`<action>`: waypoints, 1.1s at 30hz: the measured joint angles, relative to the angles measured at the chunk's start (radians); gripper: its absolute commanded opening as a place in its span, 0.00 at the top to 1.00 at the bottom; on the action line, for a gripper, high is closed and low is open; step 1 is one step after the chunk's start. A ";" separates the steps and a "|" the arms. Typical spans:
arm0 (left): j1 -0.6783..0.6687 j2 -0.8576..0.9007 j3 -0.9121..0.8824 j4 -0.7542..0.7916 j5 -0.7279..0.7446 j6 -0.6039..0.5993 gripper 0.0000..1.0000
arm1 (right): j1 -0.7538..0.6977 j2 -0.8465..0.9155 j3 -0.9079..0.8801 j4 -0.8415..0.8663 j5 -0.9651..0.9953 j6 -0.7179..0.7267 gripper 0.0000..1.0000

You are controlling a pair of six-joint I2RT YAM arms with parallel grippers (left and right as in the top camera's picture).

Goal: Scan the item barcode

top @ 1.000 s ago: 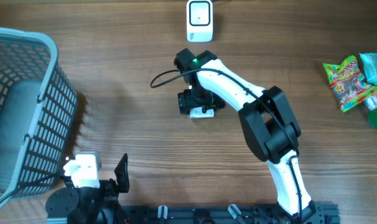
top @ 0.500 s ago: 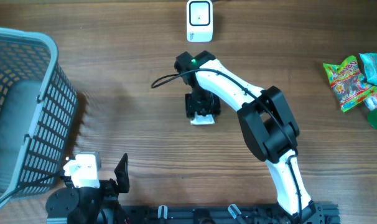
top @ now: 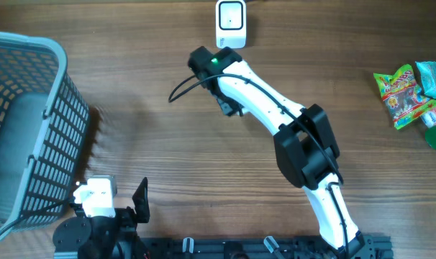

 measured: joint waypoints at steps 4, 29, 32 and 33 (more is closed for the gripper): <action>0.000 0.000 0.000 0.000 0.000 0.000 0.00 | 0.087 0.000 0.000 0.076 0.351 -0.061 0.49; 0.000 0.000 0.000 0.000 0.000 0.000 0.00 | 0.347 -0.058 0.000 0.267 0.975 -0.377 0.35; 0.000 0.000 0.000 0.000 0.000 0.000 0.00 | 0.309 -0.059 0.000 0.276 0.975 -0.377 0.34; 0.000 0.000 0.000 0.000 0.000 0.000 0.00 | 0.299 -0.059 0.000 0.279 0.975 -0.377 0.35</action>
